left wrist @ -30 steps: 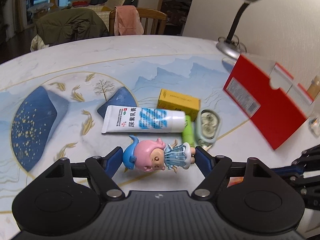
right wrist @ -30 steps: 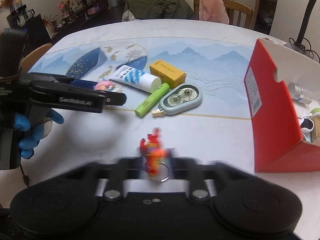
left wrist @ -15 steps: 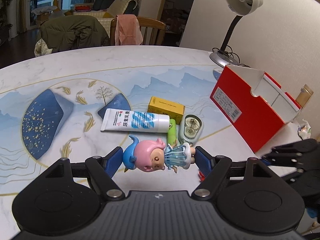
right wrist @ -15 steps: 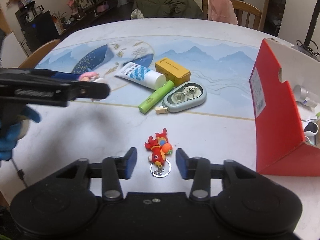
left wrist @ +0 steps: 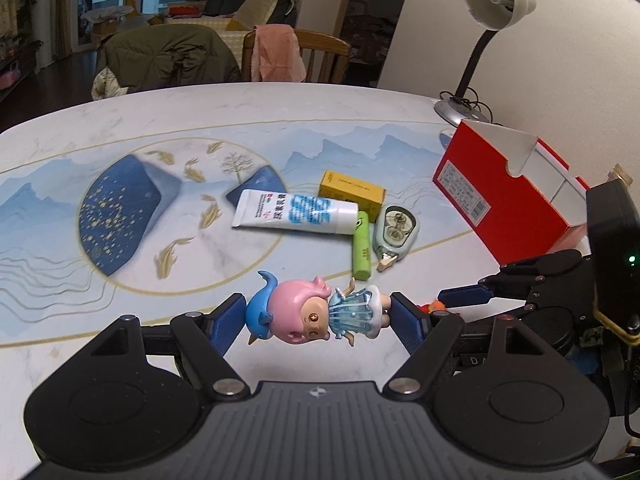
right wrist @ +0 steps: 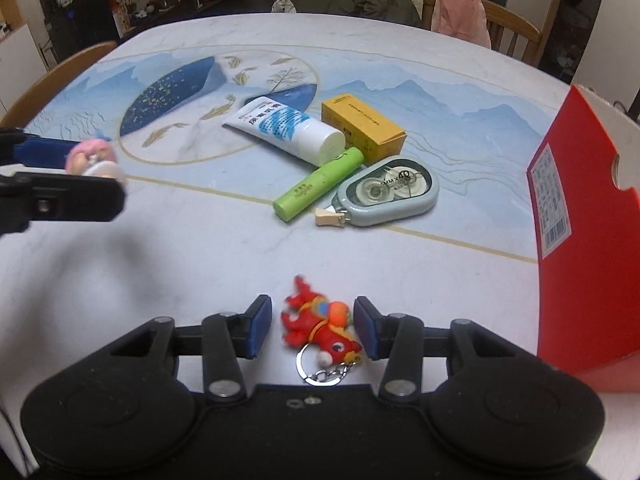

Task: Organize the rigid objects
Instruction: 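Close the right tool on the red dragon keychain while the left tool closes on the doll, then carry the doll with the left tool while the right tool carries the keychain into the shoebox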

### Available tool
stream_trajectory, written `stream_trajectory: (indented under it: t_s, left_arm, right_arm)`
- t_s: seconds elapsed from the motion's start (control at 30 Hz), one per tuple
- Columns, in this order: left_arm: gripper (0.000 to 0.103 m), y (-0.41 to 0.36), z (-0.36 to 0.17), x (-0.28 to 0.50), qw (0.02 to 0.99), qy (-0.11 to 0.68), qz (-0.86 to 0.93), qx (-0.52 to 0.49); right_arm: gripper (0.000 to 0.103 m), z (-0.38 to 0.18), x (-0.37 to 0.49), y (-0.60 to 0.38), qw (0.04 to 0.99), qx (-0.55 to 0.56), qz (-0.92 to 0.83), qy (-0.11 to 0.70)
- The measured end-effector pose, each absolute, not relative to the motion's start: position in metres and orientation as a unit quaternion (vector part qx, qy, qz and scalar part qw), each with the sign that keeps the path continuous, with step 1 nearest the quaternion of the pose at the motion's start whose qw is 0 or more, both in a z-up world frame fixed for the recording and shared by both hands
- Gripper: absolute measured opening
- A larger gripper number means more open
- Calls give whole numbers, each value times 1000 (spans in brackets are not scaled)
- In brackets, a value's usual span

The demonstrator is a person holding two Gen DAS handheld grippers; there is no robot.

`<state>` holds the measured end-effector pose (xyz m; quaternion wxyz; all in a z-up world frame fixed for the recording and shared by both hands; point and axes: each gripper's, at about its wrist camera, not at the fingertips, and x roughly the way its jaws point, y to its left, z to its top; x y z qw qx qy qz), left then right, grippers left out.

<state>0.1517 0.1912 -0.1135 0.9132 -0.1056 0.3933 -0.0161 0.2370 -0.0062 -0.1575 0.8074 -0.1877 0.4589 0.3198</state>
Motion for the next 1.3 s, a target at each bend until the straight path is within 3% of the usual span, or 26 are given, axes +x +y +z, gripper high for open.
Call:
stream_trajectory:
  t_s: [0.67, 1.3]
  left_arm:
    - [78, 190, -107, 146, 917, 383, -14, -108]
    - [78, 125, -65, 180, 926, 363, -79, -69]
  right_arm:
    - [37, -156, 227, -16, 809, -194, 331, 446]
    - [37, -56, 234, -96, 854, -60, 324, 404]
